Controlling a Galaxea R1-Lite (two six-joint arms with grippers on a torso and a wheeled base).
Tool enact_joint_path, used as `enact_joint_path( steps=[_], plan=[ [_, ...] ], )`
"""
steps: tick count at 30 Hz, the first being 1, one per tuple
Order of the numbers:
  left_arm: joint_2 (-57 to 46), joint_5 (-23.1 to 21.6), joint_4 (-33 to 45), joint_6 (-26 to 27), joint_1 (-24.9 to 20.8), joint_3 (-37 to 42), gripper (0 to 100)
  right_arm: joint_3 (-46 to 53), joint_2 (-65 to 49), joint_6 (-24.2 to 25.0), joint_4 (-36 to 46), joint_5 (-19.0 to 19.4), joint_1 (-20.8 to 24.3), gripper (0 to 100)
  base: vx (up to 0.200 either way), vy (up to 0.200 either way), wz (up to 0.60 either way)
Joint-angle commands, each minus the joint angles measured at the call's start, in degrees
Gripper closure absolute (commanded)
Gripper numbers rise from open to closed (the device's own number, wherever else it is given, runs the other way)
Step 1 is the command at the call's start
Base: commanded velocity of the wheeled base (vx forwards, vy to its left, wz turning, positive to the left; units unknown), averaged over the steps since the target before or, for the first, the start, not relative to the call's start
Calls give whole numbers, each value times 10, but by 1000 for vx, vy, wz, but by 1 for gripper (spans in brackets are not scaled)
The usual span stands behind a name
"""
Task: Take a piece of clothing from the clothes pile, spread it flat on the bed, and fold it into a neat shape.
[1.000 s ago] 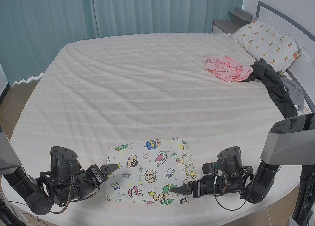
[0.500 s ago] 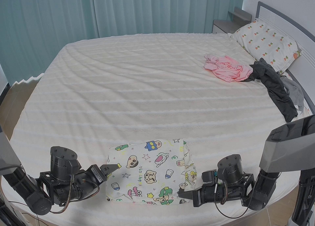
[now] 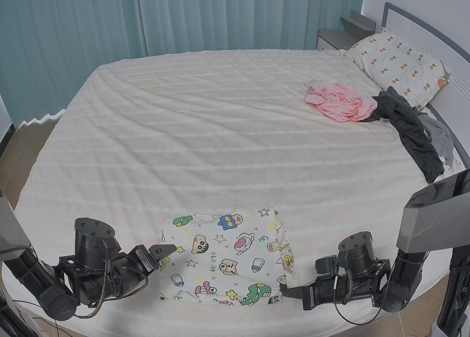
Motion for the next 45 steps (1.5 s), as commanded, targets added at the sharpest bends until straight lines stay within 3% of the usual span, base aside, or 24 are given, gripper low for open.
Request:
enact_joint_path(
  steps=[1, 8, 9, 12, 14, 19, 24, 28, 33, 45],
  plan=[
    [1, 0, 0, 0, 0, 0, 0, 5, -5, 0, 0, 0, -2, 100, 0, 0, 0],
    [5, -3, 0, 2, 4, 0, 0, 13, -12, -4, -2, 1, -2, 100, 0, 0, 0],
    [4, -3, -1, 7, 8, -1, 0, 17, -21, -3, -10, 2, -1, 0, 0, 0, 0],
    [5, -10, -1, 50, 29, -6, 0, 36, -51, 1, -23, 2, -2, 0, 0, 0, 0],
    [14, -48, -1, 113, 61, -10, 0, 42, -74, 2, -26, 2, -14, 0, 0, 0, 0],
    [57, -131, 5, 202, 116, -37, 0, 31, -78, 1, -17, 2, -57, 0, 0, 0, 0],
    [145, -143, -1, 263, 119, -60, 0, -22, -7, 2, -13, 1, -82, 0, 0, 0, 0],
    [181, -166, -1, 264, 119, -88, 0, -71, 27, 2, 18, 1, -87, 0, 0, 0, 0],
    [210, -208, -1, 263, 119, -125, 0, -185, 45, 3, 158, 3, -87, 0, 0, 0, 0],
    [226, -227, -1, 262, 115, -149, 0, -255, 57, 19, 213, 24, -80, 0, 0, 0, 0]
  ],
)
